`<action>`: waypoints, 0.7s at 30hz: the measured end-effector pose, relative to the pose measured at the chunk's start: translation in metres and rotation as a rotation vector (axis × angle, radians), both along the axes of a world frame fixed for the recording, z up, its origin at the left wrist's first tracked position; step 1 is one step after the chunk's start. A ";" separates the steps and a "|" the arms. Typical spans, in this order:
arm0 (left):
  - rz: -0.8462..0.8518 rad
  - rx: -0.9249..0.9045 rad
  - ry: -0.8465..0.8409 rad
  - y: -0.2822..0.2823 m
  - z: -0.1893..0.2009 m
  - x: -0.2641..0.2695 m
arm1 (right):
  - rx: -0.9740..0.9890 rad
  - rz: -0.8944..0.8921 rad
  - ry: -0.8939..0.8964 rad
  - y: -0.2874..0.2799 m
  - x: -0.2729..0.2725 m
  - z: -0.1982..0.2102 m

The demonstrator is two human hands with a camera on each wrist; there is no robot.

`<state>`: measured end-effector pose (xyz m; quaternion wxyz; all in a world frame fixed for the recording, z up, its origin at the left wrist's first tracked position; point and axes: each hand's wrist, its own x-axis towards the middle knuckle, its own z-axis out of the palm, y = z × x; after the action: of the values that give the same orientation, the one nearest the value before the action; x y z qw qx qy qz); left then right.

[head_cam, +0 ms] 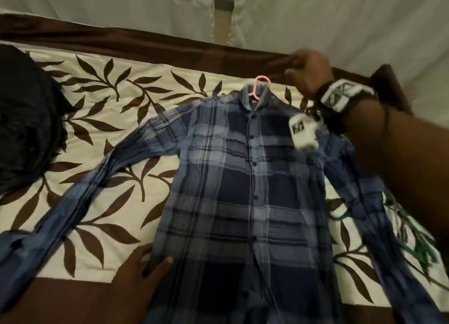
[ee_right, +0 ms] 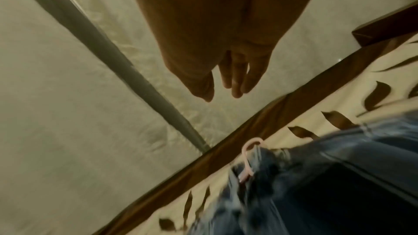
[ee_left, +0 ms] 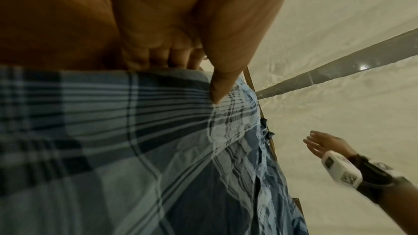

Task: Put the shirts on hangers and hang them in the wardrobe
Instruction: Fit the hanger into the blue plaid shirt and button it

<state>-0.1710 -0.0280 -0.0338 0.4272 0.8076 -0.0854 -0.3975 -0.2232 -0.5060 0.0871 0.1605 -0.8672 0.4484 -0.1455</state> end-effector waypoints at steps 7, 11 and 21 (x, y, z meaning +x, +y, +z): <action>-0.369 0.131 -0.163 0.047 0.017 -0.038 | 0.326 0.011 -0.031 0.220 -0.173 -0.053; -0.737 0.425 -0.539 0.066 0.027 -0.048 | 0.522 -0.033 0.100 0.338 -0.238 -0.085; -0.472 0.543 -0.677 0.091 0.051 -0.066 | 0.582 -0.190 0.052 0.412 -0.283 -0.096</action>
<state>-0.2370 0.0630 0.0172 0.0479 0.9322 -0.2932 -0.2067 -0.5062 -0.0940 -0.0091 0.3761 -0.7424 0.5545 -0.0030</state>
